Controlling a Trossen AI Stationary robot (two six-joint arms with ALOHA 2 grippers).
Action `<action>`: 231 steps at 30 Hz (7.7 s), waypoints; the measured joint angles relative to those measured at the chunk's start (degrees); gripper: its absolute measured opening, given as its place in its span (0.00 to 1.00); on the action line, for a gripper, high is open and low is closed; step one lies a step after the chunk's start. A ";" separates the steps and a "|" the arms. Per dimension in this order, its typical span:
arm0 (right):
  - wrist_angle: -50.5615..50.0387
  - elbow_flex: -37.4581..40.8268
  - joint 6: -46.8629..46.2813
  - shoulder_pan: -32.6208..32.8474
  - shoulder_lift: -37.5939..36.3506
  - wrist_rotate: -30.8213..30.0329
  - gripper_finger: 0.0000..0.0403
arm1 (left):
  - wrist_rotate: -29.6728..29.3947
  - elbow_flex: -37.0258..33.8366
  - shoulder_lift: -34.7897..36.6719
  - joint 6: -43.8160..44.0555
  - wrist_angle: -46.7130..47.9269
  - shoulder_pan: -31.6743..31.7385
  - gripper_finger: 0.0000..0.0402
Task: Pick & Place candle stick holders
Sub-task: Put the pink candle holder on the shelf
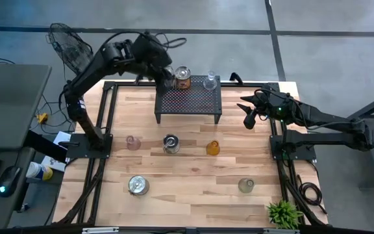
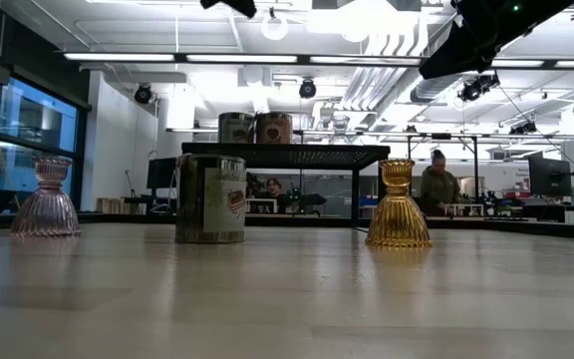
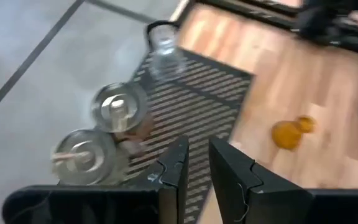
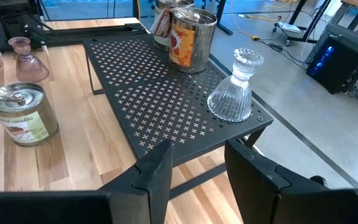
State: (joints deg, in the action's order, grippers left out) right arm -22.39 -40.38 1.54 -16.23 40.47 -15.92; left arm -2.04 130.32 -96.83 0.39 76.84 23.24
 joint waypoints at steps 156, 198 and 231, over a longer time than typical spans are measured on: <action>0.00 0.00 0.00 -0.02 0.01 0.00 0.35 | 6.31 -84.04 29.03 32.87 -7.41 -6.75 0.09; 0.00 0.00 0.00 -0.02 0.02 0.00 0.35 | 10.62 -66.24 29.22 30.94 3.47 -6.75 0.02; 0.00 0.00 -0.01 -0.01 0.01 0.00 0.35 | 8.14 -20.89 1.30 32.32 -6.66 -5.94 0.02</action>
State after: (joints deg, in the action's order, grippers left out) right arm -22.39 -40.38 1.53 -16.24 40.48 -15.92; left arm 6.09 109.43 -95.53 32.71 70.18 17.30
